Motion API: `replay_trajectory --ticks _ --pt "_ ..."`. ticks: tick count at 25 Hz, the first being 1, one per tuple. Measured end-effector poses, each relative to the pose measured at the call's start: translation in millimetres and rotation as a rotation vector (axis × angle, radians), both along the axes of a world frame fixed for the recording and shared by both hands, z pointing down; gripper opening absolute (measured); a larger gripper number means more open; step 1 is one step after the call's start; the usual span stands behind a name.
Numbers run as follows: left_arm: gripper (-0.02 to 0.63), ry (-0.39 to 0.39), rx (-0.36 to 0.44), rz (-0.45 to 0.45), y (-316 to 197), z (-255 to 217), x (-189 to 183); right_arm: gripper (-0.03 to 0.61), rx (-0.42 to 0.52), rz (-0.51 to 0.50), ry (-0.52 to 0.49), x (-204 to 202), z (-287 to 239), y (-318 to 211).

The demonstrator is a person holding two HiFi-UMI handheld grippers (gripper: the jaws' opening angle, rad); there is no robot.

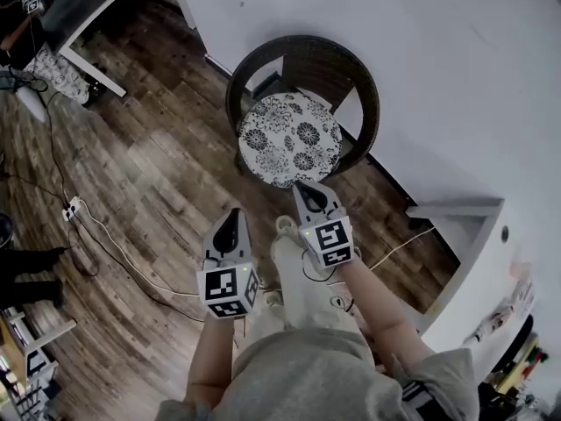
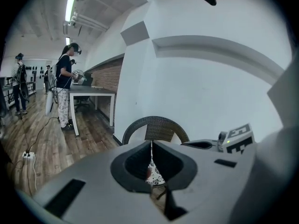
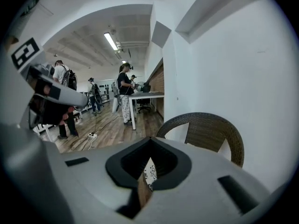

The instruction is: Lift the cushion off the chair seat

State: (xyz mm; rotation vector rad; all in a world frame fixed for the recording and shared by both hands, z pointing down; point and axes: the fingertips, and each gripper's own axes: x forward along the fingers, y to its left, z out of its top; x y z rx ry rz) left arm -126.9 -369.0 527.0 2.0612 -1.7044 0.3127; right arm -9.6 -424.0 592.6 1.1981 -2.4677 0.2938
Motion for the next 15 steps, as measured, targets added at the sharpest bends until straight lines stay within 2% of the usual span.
replay_trajectory --ticks 8,15 --pt "0.009 0.007 -0.070 -0.009 -30.9 63.0 6.7 0.003 -0.161 0.017 0.032 4.6 124.5 -29.5" --pt "0.010 0.023 -0.109 -0.027 -49.7 103.3 5.7 0.006 -0.276 0.038 0.072 11.5 207.3 -37.0"
